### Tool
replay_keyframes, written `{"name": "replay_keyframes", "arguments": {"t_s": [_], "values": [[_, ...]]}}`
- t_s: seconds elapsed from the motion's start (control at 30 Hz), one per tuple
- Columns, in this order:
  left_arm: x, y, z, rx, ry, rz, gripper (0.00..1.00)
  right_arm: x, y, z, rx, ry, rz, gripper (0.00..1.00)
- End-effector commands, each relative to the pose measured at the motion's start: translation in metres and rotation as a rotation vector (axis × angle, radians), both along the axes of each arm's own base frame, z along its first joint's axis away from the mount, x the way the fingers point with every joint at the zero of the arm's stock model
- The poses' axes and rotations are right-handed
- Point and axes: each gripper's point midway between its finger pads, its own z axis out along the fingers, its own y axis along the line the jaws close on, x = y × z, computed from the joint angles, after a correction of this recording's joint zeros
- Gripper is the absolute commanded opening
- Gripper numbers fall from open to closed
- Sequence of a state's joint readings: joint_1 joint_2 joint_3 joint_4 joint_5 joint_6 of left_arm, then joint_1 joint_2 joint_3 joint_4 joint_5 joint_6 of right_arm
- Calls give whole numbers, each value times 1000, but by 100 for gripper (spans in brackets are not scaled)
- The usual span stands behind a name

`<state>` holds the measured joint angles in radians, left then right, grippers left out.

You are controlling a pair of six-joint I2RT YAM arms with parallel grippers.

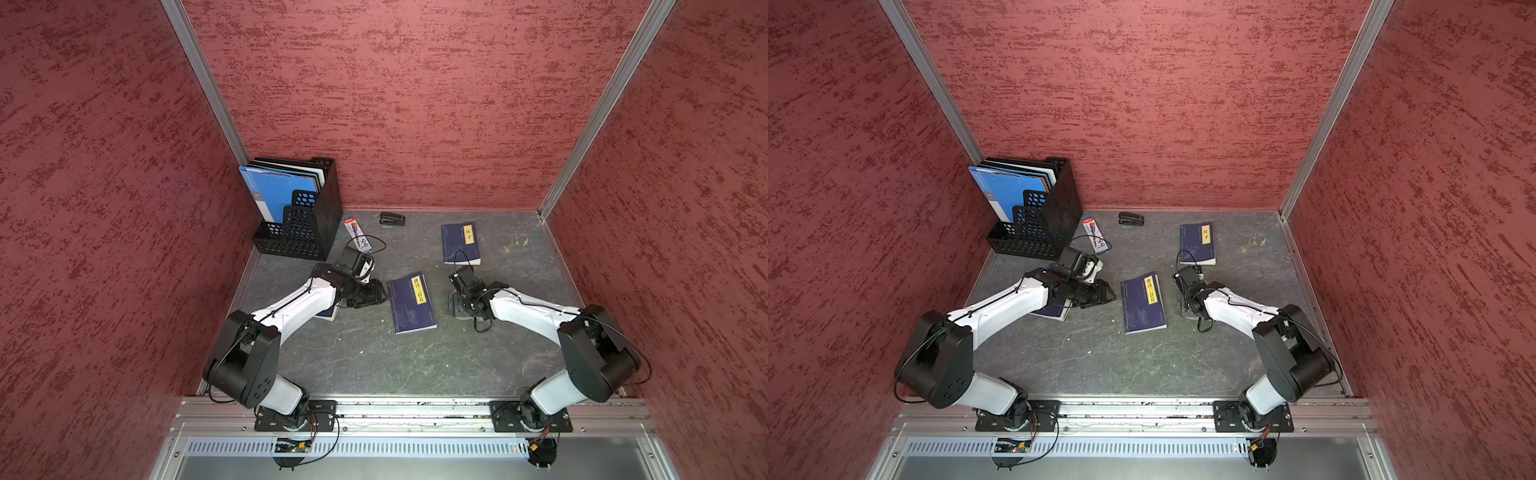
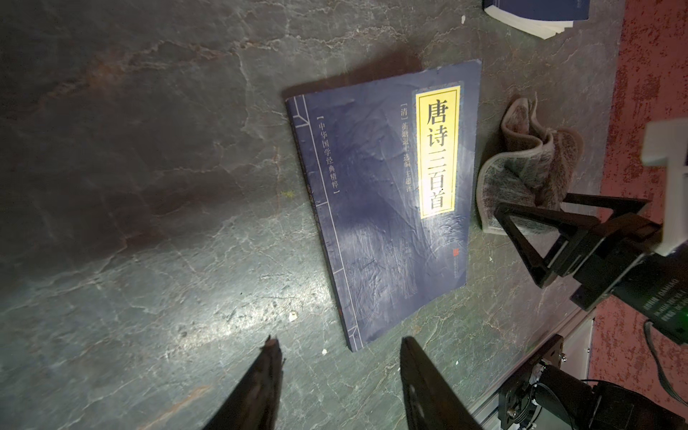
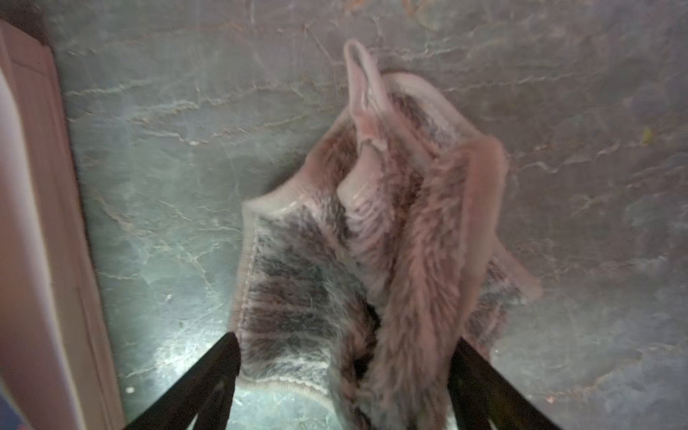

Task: Wipe the cover of the book
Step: Pick up the cleaning item at the center of the board.

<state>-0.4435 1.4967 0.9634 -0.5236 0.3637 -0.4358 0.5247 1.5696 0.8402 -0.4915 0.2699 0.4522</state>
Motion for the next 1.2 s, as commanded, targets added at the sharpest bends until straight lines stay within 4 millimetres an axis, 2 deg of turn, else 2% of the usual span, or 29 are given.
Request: {"name": "replay_keyframes", "arguments": {"t_s": [0.0, 0.07, 0.17, 0.43, 0.53, 0.67, 0.8, 0.87, 1.0, 1.07, 1.17], "values": [[1, 0, 4, -14, -11, -14, 52, 5, -7, -10, -2, -6, -18, 85], [1, 0, 3, -15, -10, -13, 52, 6, -10, -16, 4, 0, -23, 84], [1, 2, 2, -12, -6, -9, 52, 7, -13, -23, 18, 6, -31, 77], [2, 4, 3, -6, -10, 1, 52, 1, -14, -42, 42, 54, -9, 38], [3, 4, 3, -5, -10, 3, 52, 4, -13, -38, 46, 39, -5, 25], [4, 6, 3, -4, -14, 6, 52, 18, -7, -8, 73, -39, 10, 15], [4, 6, 4, -1, -15, 3, 52, 38, 13, 39, 149, -140, 73, 8], [4, 8, 6, -1, -22, 2, 52, 45, 26, 63, 181, -180, 116, 8], [4, 12, 10, -3, -34, 6, 52, 52, 68, 105, 245, -245, 225, 7], [4, 16, 12, -2, -39, 12, 52, 52, 92, 118, 276, -262, 278, 8], [3, 24, 15, -3, -48, 25, 56, 50, 125, 125, 316, -269, 349, 8]]}}
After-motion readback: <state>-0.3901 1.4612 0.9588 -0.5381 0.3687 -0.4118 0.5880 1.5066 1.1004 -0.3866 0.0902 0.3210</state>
